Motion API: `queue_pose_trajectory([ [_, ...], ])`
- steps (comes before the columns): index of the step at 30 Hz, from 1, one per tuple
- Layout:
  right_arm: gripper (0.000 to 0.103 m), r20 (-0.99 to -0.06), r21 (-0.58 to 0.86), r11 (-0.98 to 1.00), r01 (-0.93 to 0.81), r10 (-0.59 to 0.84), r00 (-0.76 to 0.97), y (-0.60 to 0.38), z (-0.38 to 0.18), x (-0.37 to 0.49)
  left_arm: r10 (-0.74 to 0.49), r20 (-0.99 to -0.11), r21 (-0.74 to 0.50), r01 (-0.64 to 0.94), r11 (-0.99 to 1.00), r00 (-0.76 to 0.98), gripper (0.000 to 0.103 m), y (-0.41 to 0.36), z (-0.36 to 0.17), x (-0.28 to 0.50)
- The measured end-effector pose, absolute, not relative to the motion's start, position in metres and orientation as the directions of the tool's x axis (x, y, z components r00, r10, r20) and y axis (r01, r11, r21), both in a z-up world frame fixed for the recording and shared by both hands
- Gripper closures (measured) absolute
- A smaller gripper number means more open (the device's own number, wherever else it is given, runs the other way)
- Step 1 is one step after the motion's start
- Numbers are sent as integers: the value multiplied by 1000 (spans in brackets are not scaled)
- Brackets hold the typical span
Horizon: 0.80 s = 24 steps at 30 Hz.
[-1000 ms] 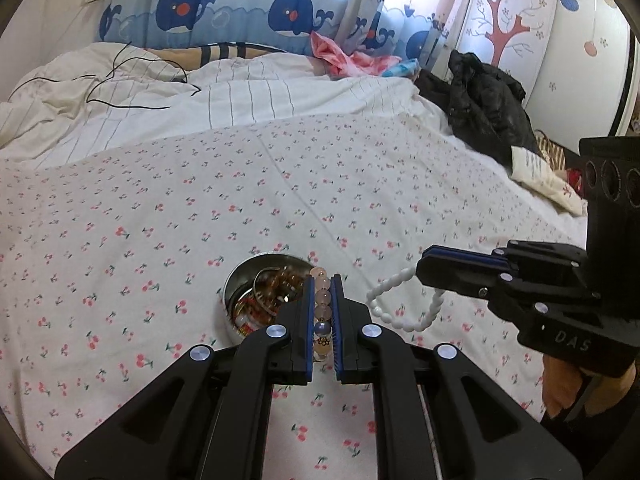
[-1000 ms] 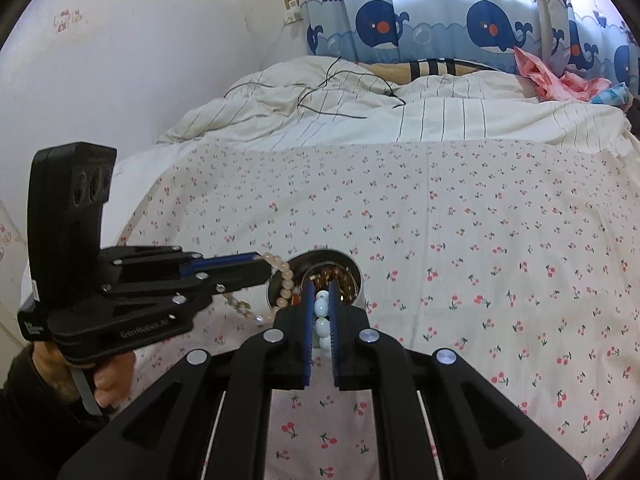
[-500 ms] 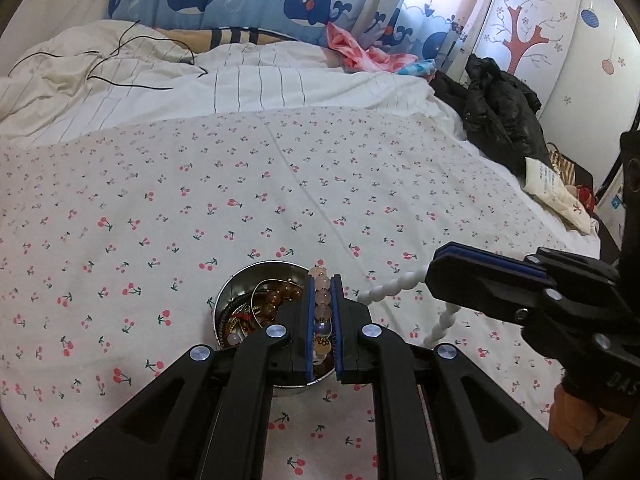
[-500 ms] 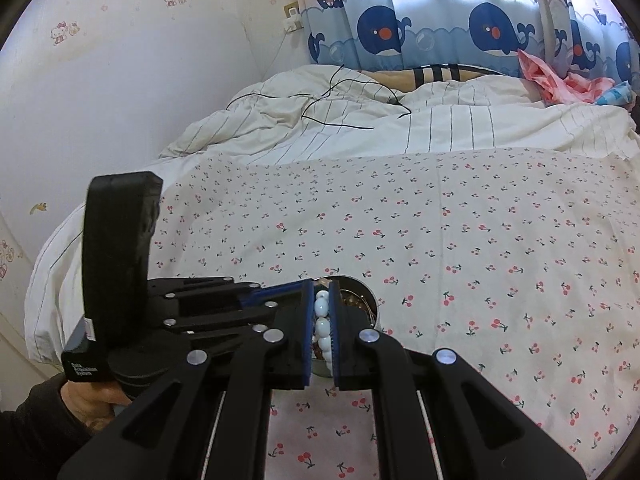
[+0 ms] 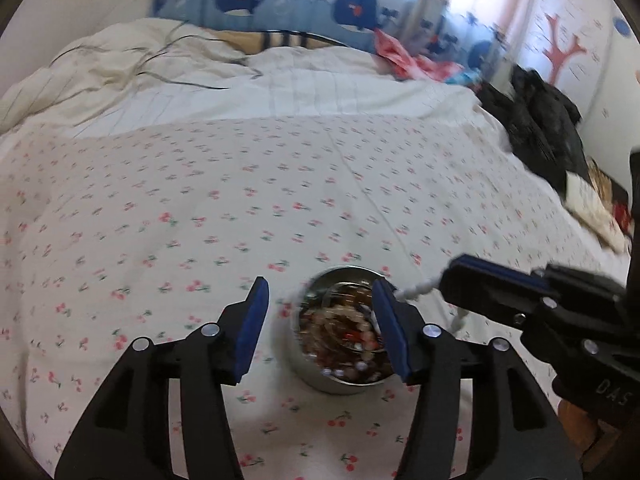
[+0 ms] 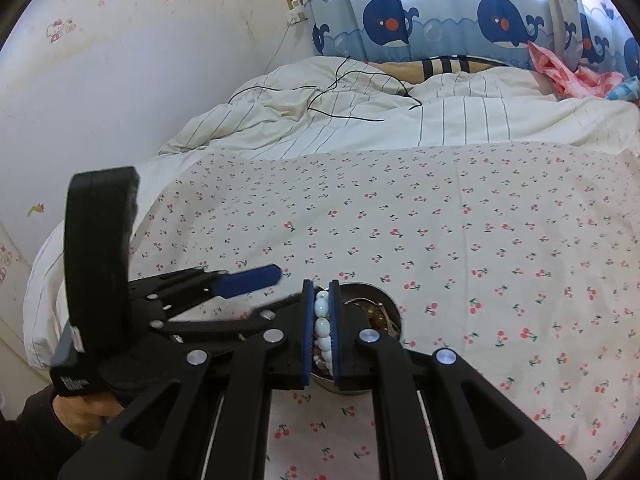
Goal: Organize jewelry
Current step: 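Open both grippers to drop the bead bracelets into the tin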
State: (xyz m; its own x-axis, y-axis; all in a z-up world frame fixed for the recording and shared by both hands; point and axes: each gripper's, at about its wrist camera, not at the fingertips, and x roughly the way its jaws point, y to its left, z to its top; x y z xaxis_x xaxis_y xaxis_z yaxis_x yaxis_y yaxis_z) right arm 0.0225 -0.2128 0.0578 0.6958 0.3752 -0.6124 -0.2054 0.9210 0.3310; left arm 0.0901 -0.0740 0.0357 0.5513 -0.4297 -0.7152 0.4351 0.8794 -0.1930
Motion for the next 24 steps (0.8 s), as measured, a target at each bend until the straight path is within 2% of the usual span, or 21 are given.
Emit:
queue_pose_trajectory([
  [5, 95, -603, 465, 868, -173, 454, 656, -223, 36, 40, -409, -710, -234, 356, 905, 573, 46, -49, 38, 100],
  [8, 94, -677, 458, 884, -96, 416, 607, -227, 12, 54, -383, -724, -206, 350, 914, 574, 43, -49, 34, 101],
  [10, 76, -711, 402, 914, -51, 347, 612, -229, 6, 54, -364, -735, -180, 352, 918, 572, 41, -51, 30, 98],
  [11, 64, -709, 382, 923, -39, 320, 629, -231, 9, 52, -354, -740, -167, 353, 921, 572, 39, -52, 28, 96],
  [14, 61, -695, 308, 951, -36, 251, 674, -234, 24, 41, -325, -745, -118, 364, 924, 583, 34, -59, 24, 87],
  [17, 48, -701, 201, 980, -15, 154, 696, -236, 29, 28, -307, -743, -89, 367, 926, 595, 29, -59, 23, 74],
  [21, 38, -724, 85, 996, 6, 57, 687, -238, 19, 8, -282, -737, -49, 368, 928, 614, 24, -62, 21, 59],
  [24, 36, -753, 33, 999, 3, 23, 658, -239, 7, -5, -263, -735, -4, 383, 924, 625, 22, -64, 20, 48],
])
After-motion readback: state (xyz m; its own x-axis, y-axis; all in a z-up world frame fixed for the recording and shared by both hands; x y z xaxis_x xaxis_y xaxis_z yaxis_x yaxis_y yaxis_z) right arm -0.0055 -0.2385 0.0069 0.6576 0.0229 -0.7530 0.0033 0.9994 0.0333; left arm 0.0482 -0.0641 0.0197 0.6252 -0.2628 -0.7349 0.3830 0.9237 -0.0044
